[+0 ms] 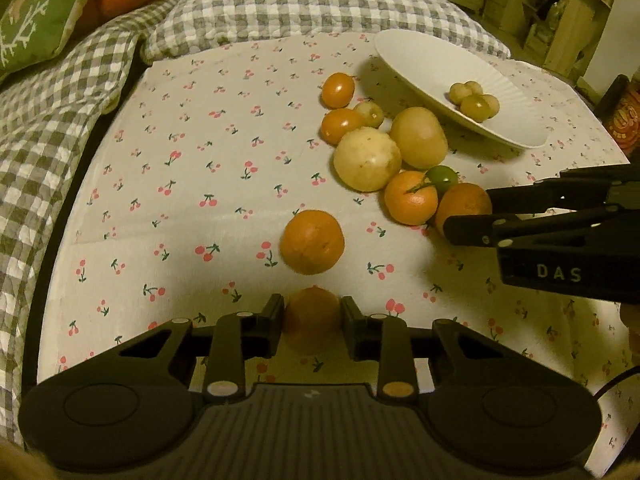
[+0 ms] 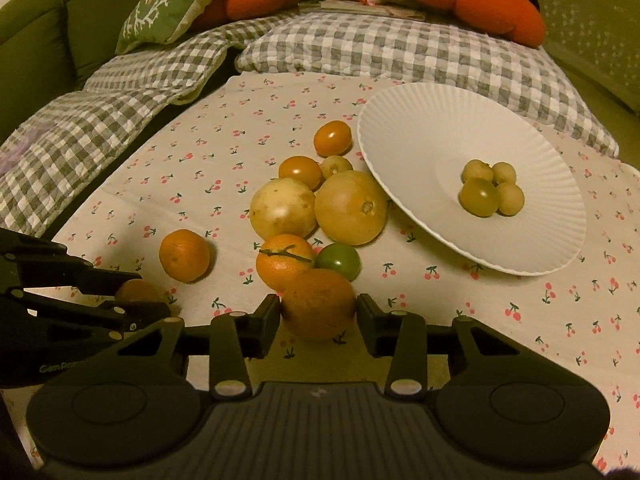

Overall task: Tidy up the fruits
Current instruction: 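Close the left gripper on an orange while the right gripper grasps a tangerine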

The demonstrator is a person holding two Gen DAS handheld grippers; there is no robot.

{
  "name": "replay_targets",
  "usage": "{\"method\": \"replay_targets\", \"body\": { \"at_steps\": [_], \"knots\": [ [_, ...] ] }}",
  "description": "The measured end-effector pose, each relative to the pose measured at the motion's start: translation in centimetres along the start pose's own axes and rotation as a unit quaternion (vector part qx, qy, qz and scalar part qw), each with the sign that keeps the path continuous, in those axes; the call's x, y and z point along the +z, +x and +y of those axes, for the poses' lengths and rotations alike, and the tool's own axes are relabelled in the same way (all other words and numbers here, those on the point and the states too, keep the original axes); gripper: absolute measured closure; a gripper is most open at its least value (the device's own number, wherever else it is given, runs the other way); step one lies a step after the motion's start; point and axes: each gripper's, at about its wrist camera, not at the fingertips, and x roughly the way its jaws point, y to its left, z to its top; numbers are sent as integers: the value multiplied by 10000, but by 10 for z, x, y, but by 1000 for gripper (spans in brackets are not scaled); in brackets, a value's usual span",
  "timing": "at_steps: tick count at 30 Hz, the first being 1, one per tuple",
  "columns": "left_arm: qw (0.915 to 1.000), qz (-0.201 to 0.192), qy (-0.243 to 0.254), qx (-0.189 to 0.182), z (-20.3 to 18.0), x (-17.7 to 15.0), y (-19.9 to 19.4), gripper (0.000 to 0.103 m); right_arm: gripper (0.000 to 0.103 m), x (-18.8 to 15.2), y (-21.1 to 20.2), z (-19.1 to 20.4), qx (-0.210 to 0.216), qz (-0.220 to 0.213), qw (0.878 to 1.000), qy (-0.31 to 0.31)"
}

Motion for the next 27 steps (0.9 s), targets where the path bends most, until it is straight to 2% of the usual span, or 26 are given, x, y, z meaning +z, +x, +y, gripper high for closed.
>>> {"method": "replay_targets", "body": {
  "at_steps": [8,15,27],
  "knots": [
    [9995,-263,151,35,-5,3,-9,83,66,0,-3,4,-27,-32,10000,-60],
    [9984,-523,214,-3,-9,6,-18,84,66,6,-15,4,75,-239,9997,-28],
    [9959,-837,312,156,-11,9,-27,83,66,10,-28,1,104,-448,9989,91]
  ]
}}
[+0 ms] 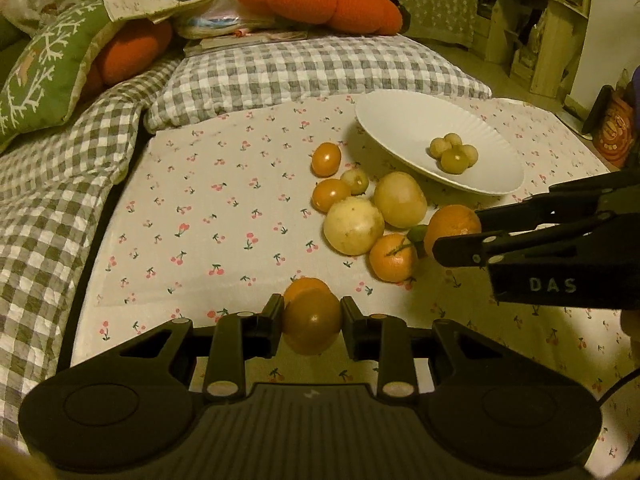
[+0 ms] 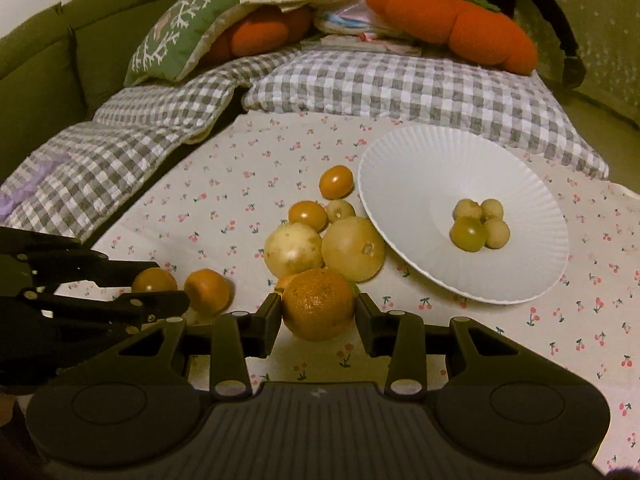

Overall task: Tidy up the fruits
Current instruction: 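Close the left gripper on an orange while the right gripper grasps a tangerine, then carry both oranges over the white plate and open both grippers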

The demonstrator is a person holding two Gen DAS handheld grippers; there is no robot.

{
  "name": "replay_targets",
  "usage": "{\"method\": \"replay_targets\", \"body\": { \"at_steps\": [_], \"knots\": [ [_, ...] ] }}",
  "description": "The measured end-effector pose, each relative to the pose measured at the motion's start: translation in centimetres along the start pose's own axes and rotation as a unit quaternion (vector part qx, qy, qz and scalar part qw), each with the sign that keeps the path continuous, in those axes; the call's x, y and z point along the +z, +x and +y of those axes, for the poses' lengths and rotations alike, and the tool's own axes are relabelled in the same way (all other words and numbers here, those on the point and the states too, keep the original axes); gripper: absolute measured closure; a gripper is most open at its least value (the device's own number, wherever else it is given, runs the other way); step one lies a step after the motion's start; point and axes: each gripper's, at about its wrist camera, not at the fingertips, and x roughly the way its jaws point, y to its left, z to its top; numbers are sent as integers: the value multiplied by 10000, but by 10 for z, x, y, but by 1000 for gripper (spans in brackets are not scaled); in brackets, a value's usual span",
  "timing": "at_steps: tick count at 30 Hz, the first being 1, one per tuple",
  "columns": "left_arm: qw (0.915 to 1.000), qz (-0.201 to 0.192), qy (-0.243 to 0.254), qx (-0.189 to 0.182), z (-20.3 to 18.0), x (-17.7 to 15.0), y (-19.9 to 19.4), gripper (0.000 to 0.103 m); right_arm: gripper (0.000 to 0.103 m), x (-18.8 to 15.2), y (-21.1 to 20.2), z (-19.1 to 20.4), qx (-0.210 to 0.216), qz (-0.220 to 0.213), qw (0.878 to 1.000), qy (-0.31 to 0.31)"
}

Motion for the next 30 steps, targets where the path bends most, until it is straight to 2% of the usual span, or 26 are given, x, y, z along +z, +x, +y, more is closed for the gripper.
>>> {"method": "replay_targets", "body": {
  "at_steps": [19,30],
  "knots": [
    [9991,-397,80,-97,-22,18,-13,84,67,12,-25,-13,136,-448,9985,300],
    [9979,-616,124,-139,-44,41,-11,84,67,19,-43,-43,-1,-750,9944,741]
  ]
}}
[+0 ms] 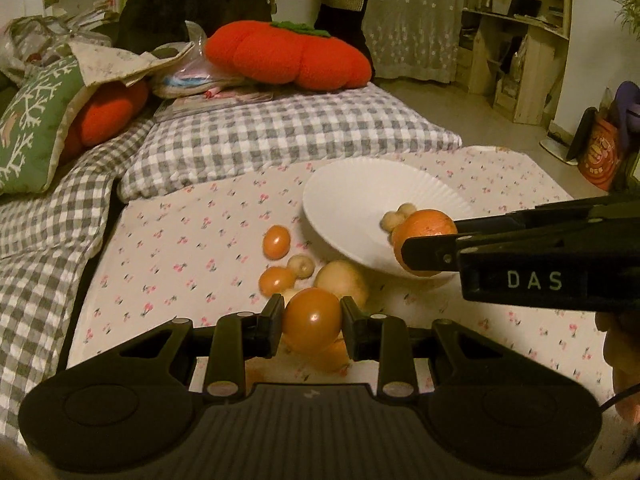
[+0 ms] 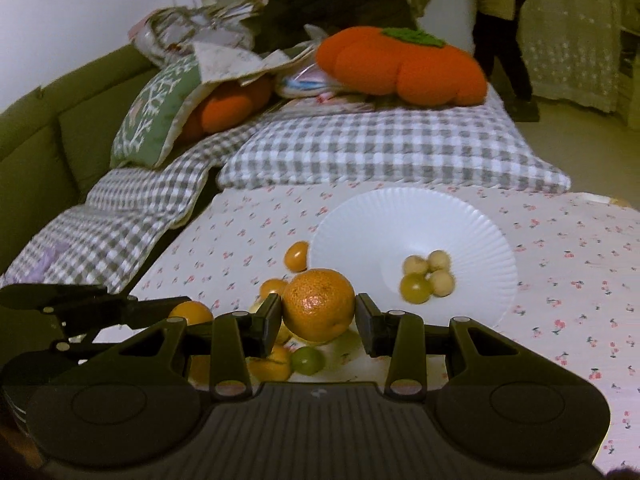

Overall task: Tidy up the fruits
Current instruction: 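Carry both oranges over the white plate and open both grippers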

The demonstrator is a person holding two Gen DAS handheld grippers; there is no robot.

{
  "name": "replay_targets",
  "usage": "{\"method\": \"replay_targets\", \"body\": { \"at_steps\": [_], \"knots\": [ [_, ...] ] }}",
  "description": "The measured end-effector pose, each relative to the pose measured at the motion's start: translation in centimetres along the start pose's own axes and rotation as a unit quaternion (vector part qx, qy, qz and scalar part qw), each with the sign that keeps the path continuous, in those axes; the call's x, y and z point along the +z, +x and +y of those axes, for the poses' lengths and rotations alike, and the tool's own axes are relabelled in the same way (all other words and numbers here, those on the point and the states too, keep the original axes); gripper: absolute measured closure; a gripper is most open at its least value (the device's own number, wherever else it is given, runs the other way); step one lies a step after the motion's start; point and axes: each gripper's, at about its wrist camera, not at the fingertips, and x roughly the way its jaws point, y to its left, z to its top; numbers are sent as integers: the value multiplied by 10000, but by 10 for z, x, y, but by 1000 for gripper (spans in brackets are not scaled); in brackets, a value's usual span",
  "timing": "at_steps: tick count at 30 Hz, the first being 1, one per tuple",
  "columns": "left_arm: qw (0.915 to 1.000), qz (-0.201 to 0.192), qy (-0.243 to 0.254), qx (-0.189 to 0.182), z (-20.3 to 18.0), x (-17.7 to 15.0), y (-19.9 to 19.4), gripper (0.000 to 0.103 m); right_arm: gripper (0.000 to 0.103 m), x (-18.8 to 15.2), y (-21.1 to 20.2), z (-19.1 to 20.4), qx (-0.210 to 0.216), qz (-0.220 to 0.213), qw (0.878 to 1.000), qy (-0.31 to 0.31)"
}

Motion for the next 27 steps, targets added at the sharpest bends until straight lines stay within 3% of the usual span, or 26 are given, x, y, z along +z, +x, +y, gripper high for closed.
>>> {"method": "replay_targets", "body": {
  "at_steps": [11,17,22,27],
  "knots": [
    [9996,-247,-70,-71,-3,25,19,84,66,12,-15,-63,-512,-285,9937,954],
    [9993,-286,58,-232,-7,34,41,84,66,10,6,-71,-630,6,9917,1122],
    [9982,-376,254,-393,-17,42,65,83,66,9,27,-72,-466,234,9907,1260],
    [9973,-189,97,-704,-19,40,89,83,66,1,42,-74,-284,521,9868,1505]
  ]
}}
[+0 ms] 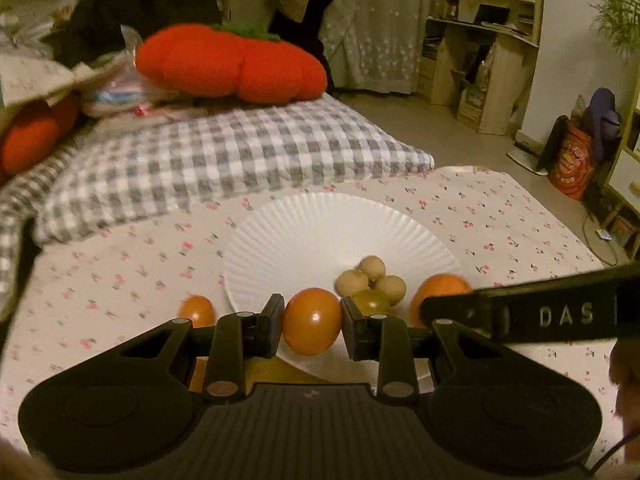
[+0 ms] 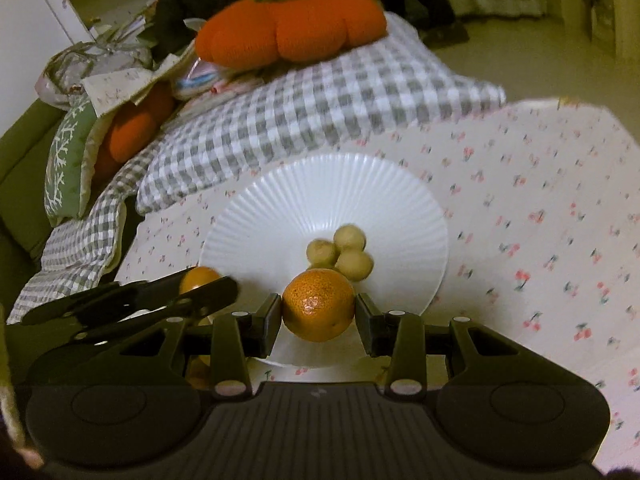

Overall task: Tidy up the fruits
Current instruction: 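Carry both oranges over the white plate and open both grippers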

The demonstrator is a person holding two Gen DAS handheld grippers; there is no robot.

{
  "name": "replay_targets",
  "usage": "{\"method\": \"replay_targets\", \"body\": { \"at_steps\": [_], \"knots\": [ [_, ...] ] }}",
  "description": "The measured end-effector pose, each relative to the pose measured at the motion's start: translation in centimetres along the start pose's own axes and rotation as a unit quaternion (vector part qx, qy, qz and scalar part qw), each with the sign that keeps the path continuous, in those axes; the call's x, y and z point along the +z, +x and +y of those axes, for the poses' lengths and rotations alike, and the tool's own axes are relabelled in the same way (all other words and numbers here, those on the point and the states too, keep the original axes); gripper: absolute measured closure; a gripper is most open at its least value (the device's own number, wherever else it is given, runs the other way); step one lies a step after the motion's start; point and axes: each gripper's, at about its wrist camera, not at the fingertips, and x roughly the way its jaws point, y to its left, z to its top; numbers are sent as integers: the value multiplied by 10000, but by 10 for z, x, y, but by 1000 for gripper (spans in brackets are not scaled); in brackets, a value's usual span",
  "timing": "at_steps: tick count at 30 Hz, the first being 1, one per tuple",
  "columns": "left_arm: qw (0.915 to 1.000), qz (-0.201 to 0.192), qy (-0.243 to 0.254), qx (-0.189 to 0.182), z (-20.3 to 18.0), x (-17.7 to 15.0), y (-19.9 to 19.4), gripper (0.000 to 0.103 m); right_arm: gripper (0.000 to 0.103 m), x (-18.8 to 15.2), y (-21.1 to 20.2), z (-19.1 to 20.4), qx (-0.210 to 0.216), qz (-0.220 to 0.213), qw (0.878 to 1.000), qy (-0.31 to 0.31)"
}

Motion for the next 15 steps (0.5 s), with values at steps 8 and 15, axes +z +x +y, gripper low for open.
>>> {"method": "replay_targets", "body": {
  "at_steps": [8,15],
  "knots": [
    [9995,144,-242,-125,9,-5,12,82,66,-4,10,1,205,166,9996,136],
    [9988,75,-438,-221,16,-5,6,76,66,-4,12,-5,567,159,9970,495]
  ]
}}
